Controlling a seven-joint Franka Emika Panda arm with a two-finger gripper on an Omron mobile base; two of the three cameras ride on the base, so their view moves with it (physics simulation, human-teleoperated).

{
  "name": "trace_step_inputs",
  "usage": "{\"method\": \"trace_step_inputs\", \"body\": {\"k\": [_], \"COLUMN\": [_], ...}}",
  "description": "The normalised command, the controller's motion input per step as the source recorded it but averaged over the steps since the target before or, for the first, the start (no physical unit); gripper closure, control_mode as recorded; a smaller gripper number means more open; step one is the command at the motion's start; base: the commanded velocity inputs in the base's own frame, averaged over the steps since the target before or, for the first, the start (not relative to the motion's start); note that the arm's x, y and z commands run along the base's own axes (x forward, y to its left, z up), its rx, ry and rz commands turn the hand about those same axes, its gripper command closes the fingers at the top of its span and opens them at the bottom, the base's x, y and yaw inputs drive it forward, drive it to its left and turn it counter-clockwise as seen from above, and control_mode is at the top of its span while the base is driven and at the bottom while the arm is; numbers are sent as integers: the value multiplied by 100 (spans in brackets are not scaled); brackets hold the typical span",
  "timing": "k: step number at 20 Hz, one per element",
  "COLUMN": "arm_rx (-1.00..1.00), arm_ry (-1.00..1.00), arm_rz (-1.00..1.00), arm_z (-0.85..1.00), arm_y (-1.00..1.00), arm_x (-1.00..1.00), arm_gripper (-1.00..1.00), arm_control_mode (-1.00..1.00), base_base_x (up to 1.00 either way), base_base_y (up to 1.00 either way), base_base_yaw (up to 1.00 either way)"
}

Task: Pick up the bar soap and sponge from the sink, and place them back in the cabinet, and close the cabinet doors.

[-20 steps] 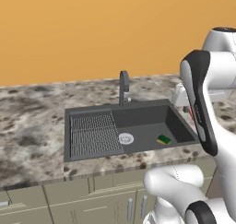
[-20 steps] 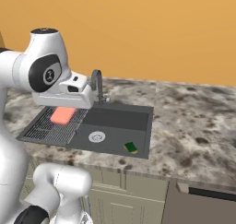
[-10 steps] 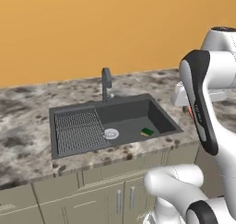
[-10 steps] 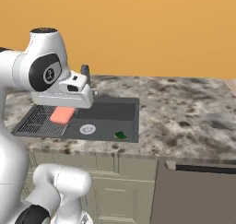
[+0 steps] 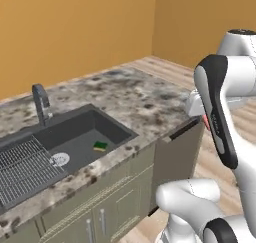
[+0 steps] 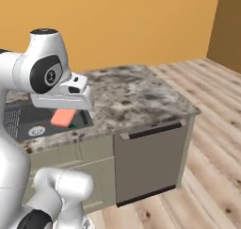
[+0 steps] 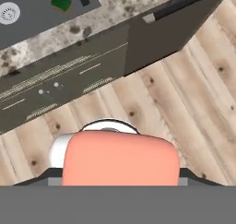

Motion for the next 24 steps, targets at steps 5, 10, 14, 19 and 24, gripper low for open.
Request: {"method": "trace_step_inputs", "body": {"k": [5, 10, 14, 19, 24], "arm_rx": [0, 0, 0, 0, 0], "arm_ry": [0, 0, 0, 0, 0], "arm_rz": [0, 0, 0, 0, 0], "arm_z": [0, 0, 0, 0, 0], "arm_y": [0, 0, 0, 0, 0], "arm_x": [0, 0, 0, 0, 0], "arm_gripper": [100, 100, 100, 100, 100], "arm_control_mode": [100, 100, 100, 100, 100], "base_base_x": [0, 0, 0, 0, 0], "base_base_y": [-26, -30, -24, -12, -11], "base_base_yaw": [-81, -80, -83, -84, -81]}}
